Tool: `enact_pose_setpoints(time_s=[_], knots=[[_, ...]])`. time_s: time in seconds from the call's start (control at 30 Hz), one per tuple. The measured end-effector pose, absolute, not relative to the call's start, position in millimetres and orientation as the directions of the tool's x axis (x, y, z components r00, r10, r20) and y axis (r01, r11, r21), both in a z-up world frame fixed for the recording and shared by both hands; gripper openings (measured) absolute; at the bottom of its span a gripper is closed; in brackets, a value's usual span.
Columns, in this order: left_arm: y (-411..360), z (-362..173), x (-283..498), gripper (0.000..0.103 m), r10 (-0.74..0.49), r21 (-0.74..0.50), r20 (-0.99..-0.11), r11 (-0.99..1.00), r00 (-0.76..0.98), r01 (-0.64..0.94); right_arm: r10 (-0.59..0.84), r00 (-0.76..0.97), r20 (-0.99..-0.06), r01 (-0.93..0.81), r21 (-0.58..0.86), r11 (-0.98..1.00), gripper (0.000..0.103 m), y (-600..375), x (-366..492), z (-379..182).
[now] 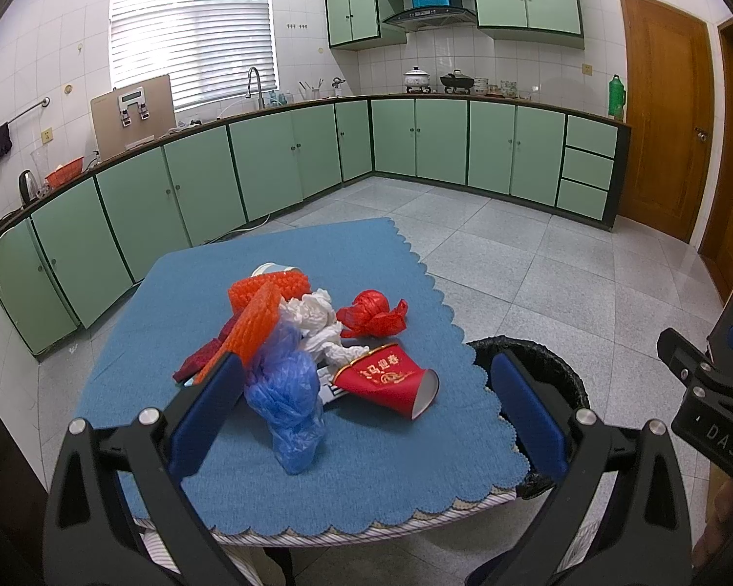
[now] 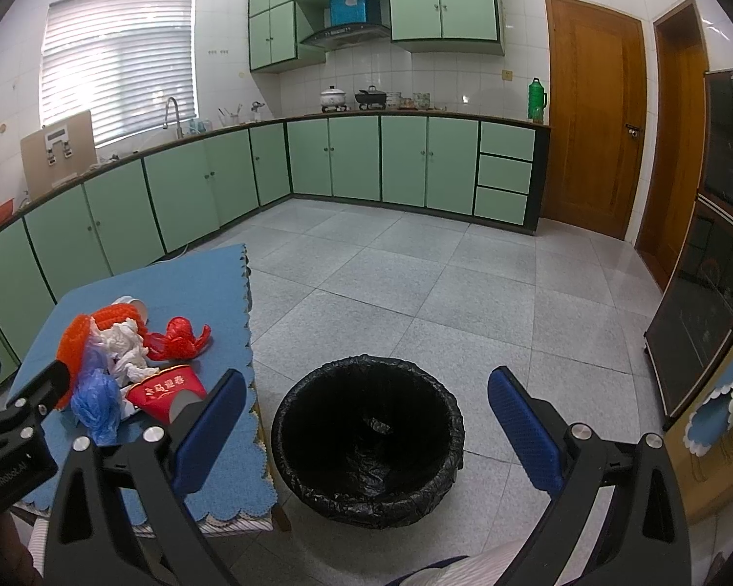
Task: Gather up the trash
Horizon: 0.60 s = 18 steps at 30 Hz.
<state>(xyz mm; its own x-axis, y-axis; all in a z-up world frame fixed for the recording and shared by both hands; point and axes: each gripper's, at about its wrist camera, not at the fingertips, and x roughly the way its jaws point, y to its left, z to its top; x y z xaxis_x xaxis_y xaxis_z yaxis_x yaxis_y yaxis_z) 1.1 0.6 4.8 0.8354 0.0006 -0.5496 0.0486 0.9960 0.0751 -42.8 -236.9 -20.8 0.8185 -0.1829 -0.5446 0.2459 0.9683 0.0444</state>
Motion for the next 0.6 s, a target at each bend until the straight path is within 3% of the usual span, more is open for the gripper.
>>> enact_pose_setpoints(time_s=[0.6], knots=[[3.4,-4.7,5.2,0.098,0.001,0.063,-0.554,0.997,0.832,0.041,-0.184,0.82,-0.542,0.244,0.041,0.969,0.097,-239.1,-42.6,-21.0]])
